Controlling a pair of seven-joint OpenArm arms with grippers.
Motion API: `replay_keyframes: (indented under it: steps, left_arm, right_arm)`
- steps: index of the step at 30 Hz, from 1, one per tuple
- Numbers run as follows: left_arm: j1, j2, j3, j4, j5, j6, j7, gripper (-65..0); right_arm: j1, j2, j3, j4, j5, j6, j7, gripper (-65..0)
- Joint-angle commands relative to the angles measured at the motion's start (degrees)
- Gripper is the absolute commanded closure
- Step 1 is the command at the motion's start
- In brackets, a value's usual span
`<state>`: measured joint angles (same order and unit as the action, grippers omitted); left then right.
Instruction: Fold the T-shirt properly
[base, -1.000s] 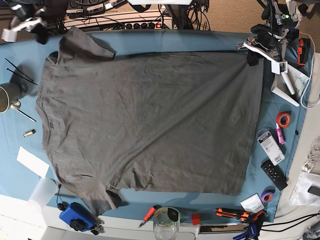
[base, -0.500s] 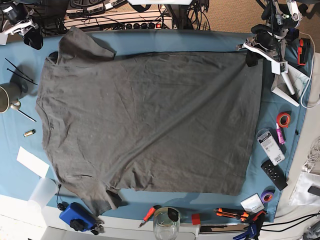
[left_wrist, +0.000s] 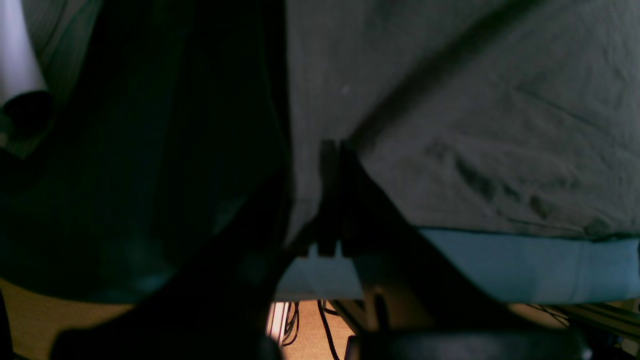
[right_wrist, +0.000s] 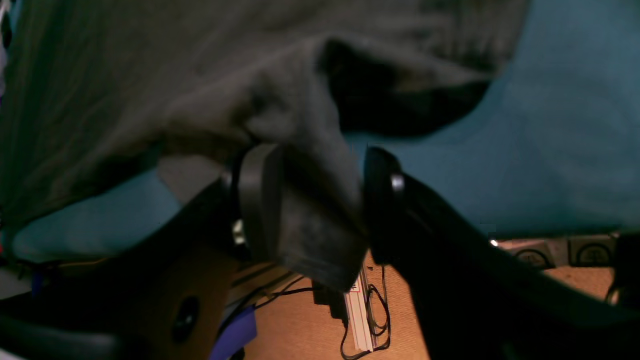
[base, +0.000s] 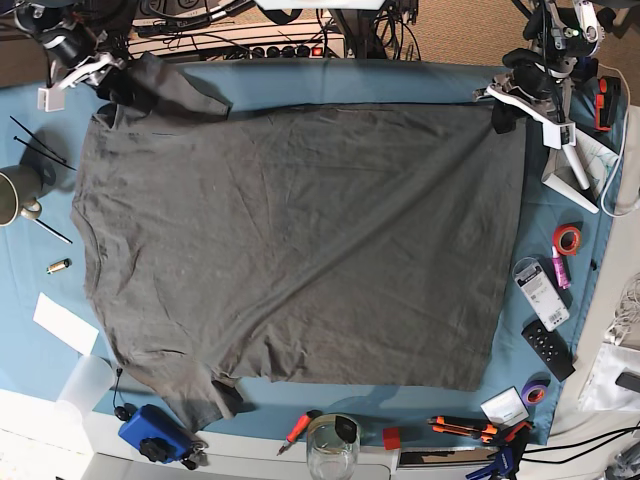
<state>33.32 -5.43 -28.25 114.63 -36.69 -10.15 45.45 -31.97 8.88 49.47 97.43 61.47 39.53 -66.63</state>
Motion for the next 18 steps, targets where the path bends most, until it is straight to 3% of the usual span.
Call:
replay_keyframes:
  steps: [1,10,18]
  left_arm:
    - [0.31,-0.35,-0.28,1.01,-0.59,-0.44,-0.87,0.0]
    - [0.15,-0.35,-0.28,1.01,-0.61,-0.44,-0.87,0.0]
    - [0.15,-0.35,-0.28,1.01,-0.61,-0.44,-0.9,0.0]
  right_arm:
    - [-0.28,0.57,0.48,0.74,0.46,0.47,1.18,-26.7]
    - [-0.28,0.13,-3.76,0.7,-4.61,0.47,2.89,-26.7]
    - [-0.28,0.15,-4.85,0.7,-4.57,0.47,2.49,-24.3]
